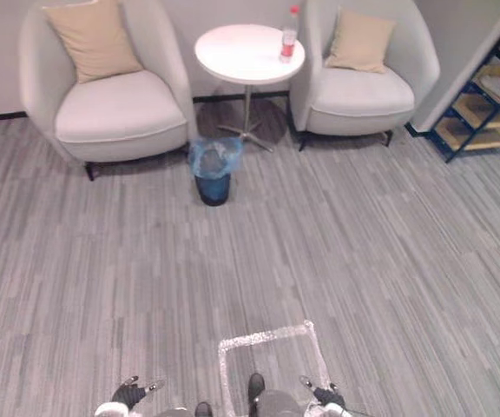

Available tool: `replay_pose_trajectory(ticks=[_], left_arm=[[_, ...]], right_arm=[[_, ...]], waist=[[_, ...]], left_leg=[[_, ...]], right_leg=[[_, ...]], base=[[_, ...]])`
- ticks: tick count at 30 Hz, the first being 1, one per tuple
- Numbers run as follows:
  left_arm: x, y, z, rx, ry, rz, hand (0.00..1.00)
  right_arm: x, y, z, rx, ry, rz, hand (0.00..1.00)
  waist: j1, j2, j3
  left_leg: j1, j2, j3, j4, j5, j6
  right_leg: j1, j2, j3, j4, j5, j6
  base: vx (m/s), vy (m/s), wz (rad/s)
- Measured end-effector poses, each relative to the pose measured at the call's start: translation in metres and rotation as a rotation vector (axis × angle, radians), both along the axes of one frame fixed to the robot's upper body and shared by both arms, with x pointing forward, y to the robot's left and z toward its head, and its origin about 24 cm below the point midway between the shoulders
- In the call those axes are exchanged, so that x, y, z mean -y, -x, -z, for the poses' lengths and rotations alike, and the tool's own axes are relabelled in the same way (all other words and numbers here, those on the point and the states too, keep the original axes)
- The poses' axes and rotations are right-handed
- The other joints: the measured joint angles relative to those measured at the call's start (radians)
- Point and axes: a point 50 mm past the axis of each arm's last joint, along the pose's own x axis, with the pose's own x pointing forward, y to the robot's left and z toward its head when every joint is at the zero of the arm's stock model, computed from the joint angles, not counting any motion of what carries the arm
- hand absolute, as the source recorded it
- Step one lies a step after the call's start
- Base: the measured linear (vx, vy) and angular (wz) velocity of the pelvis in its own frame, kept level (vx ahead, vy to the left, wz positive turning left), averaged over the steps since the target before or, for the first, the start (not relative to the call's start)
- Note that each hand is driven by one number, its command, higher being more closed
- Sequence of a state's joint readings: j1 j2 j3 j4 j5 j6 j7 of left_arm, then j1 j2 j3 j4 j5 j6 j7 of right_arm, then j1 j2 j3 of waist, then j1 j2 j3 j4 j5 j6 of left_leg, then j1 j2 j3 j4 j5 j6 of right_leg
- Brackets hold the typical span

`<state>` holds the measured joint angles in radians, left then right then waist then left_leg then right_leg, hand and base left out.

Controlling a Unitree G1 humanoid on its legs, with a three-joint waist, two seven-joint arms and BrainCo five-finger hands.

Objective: Gather rubbish on tea table into small bin, then transfer packed bag to large trash can.

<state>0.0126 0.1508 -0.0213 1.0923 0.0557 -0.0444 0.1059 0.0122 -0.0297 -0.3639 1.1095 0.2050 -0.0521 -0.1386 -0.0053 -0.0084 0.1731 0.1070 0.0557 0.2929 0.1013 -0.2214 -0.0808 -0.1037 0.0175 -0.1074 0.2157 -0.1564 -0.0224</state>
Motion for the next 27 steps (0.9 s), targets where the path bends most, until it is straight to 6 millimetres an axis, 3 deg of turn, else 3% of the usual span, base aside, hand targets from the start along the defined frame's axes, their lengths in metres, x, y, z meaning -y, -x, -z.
replay_pose_trajectory(ticks=[1,3,4,6,9,10,12,14,15,16,17,19,22,24,25,27], left_arm=[[0.002,-0.003,-0.001,0.01,0.005,0.0,0.0],[0.005,-0.012,-0.005,0.064,0.026,-0.038,0.0],[0.025,-0.02,-0.008,0.138,0.109,-0.129,0.0],[0.025,-0.024,-0.01,0.157,0.11,-0.131,0.0],[0.024,-0.028,-0.012,0.173,0.116,-0.143,0.0],[0.024,-0.029,-0.014,0.205,0.13,-0.181,0.0],[0.017,-0.029,-0.015,0.199,0.111,-0.185,0.0],[0.017,-0.028,-0.014,0.192,0.111,-0.183,0.0],[0.018,-0.029,-0.014,0.188,0.11,-0.172,0.0],[0.017,-0.027,-0.013,0.179,0.109,-0.174,0.0],[0.017,-0.023,-0.01,0.155,0.103,-0.165,0.0],[0.026,-0.022,-0.008,0.131,0.113,-0.115,0.0],[0.034,-0.027,-0.008,0.141,0.125,-0.07,0.0],[0.037,-0.024,-0.006,0.117,0.124,-0.048,0.0],[0.036,-0.022,-0.005,0.111,0.122,-0.059,0.0],[0.042,-0.014,-0.001,0.083,0.14,-0.071,0.0]], right_arm=[[0.0,0.0,0.0,-0.001,0.002,0.0,0.0],[0.001,0.003,0.0,-0.003,0.01,0.011,0.0],[0.006,-0.001,-0.005,0.029,0.05,-0.011,0.0],[0.001,-0.003,-0.004,0.033,0.04,-0.007,0.0],[-0.003,-0.004,-0.004,0.036,0.03,0.012,0.0],[-0.006,-0.014,-0.005,0.047,0.029,-0.015,0.0],[-0.023,-0.016,-0.004,0.051,-0.01,-0.026,0.0],[-0.025,-0.018,-0.005,0.058,-0.003,-0.054,0.0],[-0.024,-0.018,-0.005,0.058,0.003,-0.064,0.0],[-0.025,-0.021,-0.006,0.067,0.007,-0.08,0.0],[-0.022,-0.027,-0.009,0.096,0.017,-0.088,0.0],[-0.016,-0.031,-0.013,0.116,0.044,-0.109,0.0],[-0.011,-0.028,-0.012,0.098,0.056,-0.131,0.0],[-0.007,-0.027,-0.011,0.085,0.061,-0.135,0.0],[-0.006,-0.025,-0.01,0.078,0.058,-0.125,0.0],[0.002,-0.026,-0.011,0.073,0.078,-0.143,0.0]], waist=[[0.0,-0.002,0.001],[0.001,-0.01,0.013],[0.013,0.042,0.034],[0.025,0.037,0.034],[0.031,0.024,0.043],[0.075,0.003,0.029],[0.073,-0.038,0.005],[0.073,-0.041,0.002],[0.07,-0.044,0.002],[0.072,-0.039,0.006],[0.066,-0.031,0.011],[0.037,-0.022,0.01],[0.031,-0.017,0.006],[0.018,-0.01,0.008],[0.008,-0.005,0.005],[0.016,0.046,-0.01]], left_leg=[[-0.014,0.012,0.005,0.056,-0.013,-0.017],[-0.118,0.071,0.032,0.38,-0.037,-0.031],[-0.325,0.195,-0.004,0.831,-0.045,0.027],[-0.374,0.192,-0.005,0.778,-0.055,0.01],[-0.405,0.173,-0.005,0.673,-0.055,0.011],[-0.436,0.003,-0.147,0.307,0.076,0.044],[-0.407,-0.018,-0.083,0.319,0.056,0.067],[-0.37,-0.021,-0.046,0.33,0.026,0.097],[-0.336,-0.024,-0.028,0.317,-0.01,0.101],[-0.278,-0.024,-0.006,0.289,-0.05,0.094],[-0.201,-0.031,0.023,0.25,-0.055,0.088],[-0.094,-0.039,0.034,0.191,-0.058,0.085],[-0.019,-0.032,0.03,0.126,-0.06,0.071],[0.007,-0.024,-0.009,0.109,-0.076,0.038],[0.028,-0.016,-0.045,0.11,-0.092,0.015],[0.04,0.028,-0.073,0.126,-0.082,-0.019]], right_leg=[[0.004,0.001,-0.005,0.004,-0.018,-0.008],[0.057,0.001,-0.006,-0.001,-0.028,-0.029],[0.169,0.04,0.051,-0.009,-0.065,-0.073],[0.178,0.024,0.088,-0.014,-0.067,-0.069],[0.217,-0.009,0.098,-0.018,-0.087,-0.034],[0.245,-0.09,0.194,-0.075,-0.167,0.021],[0.235,-0.133,0.194,-0.008,-0.167,0.049],[0.226,-0.146,0.188,0.053,-0.148,0.052],[0.19,-0.156,0.177,0.128,-0.125,0.078],[0.089,-0.165,0.153,0.369,-0.095,0.116],[-0.029,-0.197,0.103,0.605,-0.1,0.122],[-0.103,-0.235,-0.042,0.659,-0.156,0.089],[-0.2,-0.205,-0.123,0.453,-0.159,0.077],[-0.245,-0.156,-0.132,0.243,-0.029,0.047],[-0.236,-0.126,-0.125,0.191,0.078,-0.009],[-0.208,-0.106,-0.16,0.203,0.046,-0.022]], base=[[0.18,-0.207,0.2],[0.37,-0.239,-0.19],[0.51,-0.15,-0.86],[0.42,0.004,-0.94],[0.41,0.241,-0.57],[0.79,0.64,-0.8],[0.61,0.46,-0.74],[0.39,0.234,-0.55],[0.39,0.256,-0.88],[0.34,0.23,-1.09],[0.27,0.167,-0.9],[0.31,0.118,-0.18],[0.44,0.038,0.18],[0.48,-0.082,0.51],[0.43,-0.107,0.39],[0.56,-0.143,0.21]])
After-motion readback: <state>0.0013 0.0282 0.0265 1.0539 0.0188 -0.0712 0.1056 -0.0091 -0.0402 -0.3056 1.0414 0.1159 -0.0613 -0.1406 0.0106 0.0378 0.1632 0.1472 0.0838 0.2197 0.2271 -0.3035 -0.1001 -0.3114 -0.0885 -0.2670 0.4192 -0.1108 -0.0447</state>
